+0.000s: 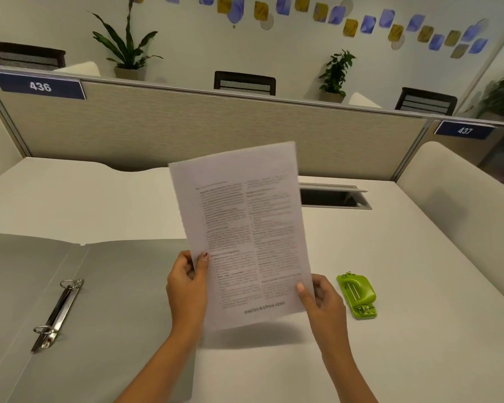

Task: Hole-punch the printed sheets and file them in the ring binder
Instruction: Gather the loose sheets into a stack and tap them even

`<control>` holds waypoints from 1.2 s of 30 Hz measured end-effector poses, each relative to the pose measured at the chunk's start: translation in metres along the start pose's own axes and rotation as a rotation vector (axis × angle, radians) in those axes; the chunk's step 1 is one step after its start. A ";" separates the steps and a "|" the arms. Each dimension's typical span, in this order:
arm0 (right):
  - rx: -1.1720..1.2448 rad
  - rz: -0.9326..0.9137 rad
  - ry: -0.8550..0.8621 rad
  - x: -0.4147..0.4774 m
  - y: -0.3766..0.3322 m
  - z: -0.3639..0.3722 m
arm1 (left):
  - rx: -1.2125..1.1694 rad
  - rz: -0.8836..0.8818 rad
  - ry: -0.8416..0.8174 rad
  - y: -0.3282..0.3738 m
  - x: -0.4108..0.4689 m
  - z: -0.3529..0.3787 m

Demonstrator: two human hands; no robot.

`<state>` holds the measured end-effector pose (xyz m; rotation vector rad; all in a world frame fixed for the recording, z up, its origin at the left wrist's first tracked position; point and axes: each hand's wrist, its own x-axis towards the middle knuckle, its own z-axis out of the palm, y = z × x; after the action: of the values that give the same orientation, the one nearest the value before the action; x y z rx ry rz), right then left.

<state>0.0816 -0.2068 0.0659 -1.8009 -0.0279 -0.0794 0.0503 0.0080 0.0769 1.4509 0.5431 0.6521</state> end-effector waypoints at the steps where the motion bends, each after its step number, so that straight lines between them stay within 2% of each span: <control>1: 0.036 0.033 -0.004 -0.001 0.000 0.000 | -0.034 -0.037 0.006 0.000 0.002 -0.001; 7: 0.573 0.237 -0.004 -0.016 0.002 0.008 | -0.165 -0.189 0.013 0.002 -0.001 -0.002; 10: 0.714 0.257 -0.052 -0.024 -0.001 0.018 | -0.210 -0.225 0.005 0.001 -0.005 0.001; 14: 0.781 0.289 -0.028 -0.032 -0.004 0.032 | -0.287 -0.251 -0.052 -0.001 -0.014 0.006; 17: 0.681 0.253 0.051 -0.030 -0.007 0.036 | -0.298 -0.260 -0.092 -0.003 -0.020 0.010; 20: 0.433 0.201 0.194 -0.017 -0.010 0.029 | -0.234 -0.197 -0.058 -0.002 -0.020 0.010; 23: 0.289 0.129 0.267 0.001 -0.013 0.014 | 0.114 0.086 0.163 0.007 -0.013 0.007; 25: 0.215 0.091 0.268 0.013 -0.016 0.001 | 0.300 0.320 0.226 0.016 -0.006 0.007; 26: 0.174 0.072 0.246 0.020 -0.018 -0.005 | 0.361 0.432 0.187 0.023 -0.003 0.008; 29: 0.017 0.012 0.147 0.038 -0.028 -0.022 | 0.479 0.710 -0.084 0.050 0.009 0.017; 32: -0.156 -0.044 -0.038 0.059 -0.043 -0.041 | 0.731 0.971 -0.258 0.079 0.025 0.031; 34: -0.224 -0.072 -0.191 0.074 -0.056 -0.053 | 0.834 0.884 -0.355 0.094 0.032 0.042; 36: -0.307 -0.104 -0.288 0.090 -0.068 -0.061 | 0.895 0.637 -0.455 0.101 0.039 0.050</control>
<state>0.1643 -0.2530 0.1522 -2.1041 -0.3305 0.1086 0.1047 -0.0004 0.1820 2.5865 -0.0407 0.5464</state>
